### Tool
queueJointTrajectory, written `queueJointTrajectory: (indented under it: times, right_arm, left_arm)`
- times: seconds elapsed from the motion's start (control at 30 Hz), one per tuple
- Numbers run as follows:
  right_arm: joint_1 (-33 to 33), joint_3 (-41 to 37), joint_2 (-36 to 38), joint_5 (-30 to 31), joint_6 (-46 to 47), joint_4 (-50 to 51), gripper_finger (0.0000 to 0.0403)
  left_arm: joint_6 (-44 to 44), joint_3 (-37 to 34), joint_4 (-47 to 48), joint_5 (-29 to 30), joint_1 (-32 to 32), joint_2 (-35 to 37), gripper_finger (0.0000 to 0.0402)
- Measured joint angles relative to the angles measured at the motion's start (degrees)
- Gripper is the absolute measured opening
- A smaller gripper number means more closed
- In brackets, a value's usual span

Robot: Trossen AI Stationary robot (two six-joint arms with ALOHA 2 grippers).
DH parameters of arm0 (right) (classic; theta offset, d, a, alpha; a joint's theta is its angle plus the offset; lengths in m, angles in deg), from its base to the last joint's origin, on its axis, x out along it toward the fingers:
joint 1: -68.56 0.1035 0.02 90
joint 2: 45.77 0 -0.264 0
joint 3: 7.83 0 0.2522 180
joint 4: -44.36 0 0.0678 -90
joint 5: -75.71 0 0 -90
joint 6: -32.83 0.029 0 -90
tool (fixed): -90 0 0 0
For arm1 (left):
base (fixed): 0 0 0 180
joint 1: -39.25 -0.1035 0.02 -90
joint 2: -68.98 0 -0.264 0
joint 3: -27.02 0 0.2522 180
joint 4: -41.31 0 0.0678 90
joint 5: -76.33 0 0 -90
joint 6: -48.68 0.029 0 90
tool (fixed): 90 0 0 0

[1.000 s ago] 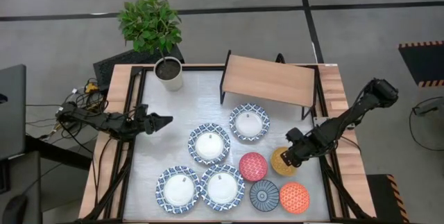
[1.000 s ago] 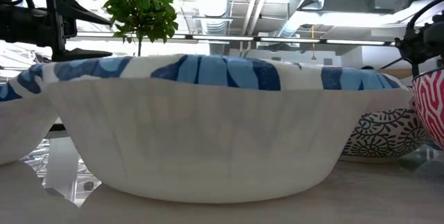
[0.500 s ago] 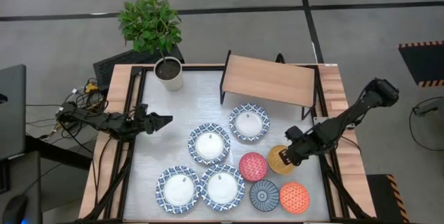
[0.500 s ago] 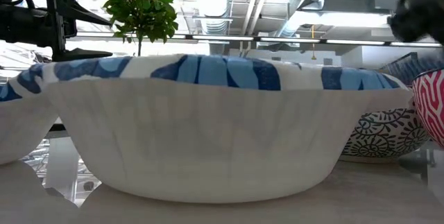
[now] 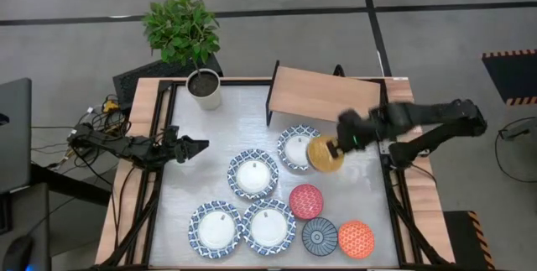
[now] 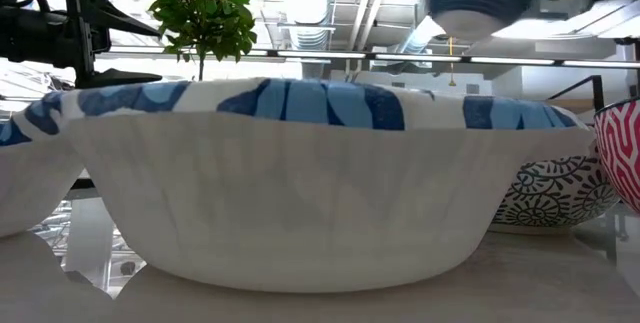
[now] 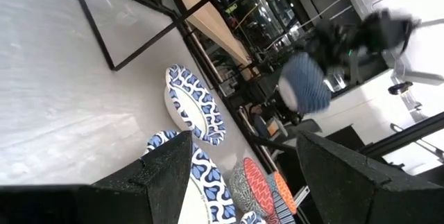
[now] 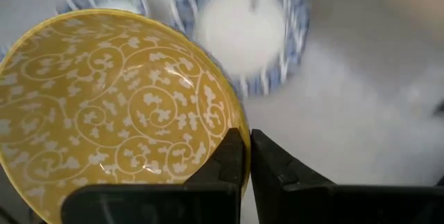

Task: Place and stack bowls onto a shelf
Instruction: Put the yellow bowl on the shelf

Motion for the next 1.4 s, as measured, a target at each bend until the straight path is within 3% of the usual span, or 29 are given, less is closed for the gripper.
queueJointTrajectory:
  times: [0.27, 0.5, 0.9, 1.4]
  right_arm:
    - [-21.45, 16.36, -12.0, -3.27, -26.58, 1.11, 0.0032]
    - [-31.99, 25.9, -23.46, -4.4, -38.21, 0.78, 0.0032]
    - [-40.08, 33.25, -37.49, -10.59, -43.96, -2.13, 0.0032]
    - [-43.04, 35.07, -39.65, -10.4, -43.81, -1.24, 0.0032]
  left_arm:
    - [-0.08, 0.0, 0.01, -1.67, 0.0, -0.01, 0.0246]
    - [-0.13, 0.0, 0.01, -1.73, 0.0, -0.07, 0.0246]
    - [-0.82, 0.0, 0.01, -1.71, 0.0, -0.07, 0.0246]
    - [-1.55, 0.0, 0.01, -1.71, 0.02, -0.07, 0.0246]
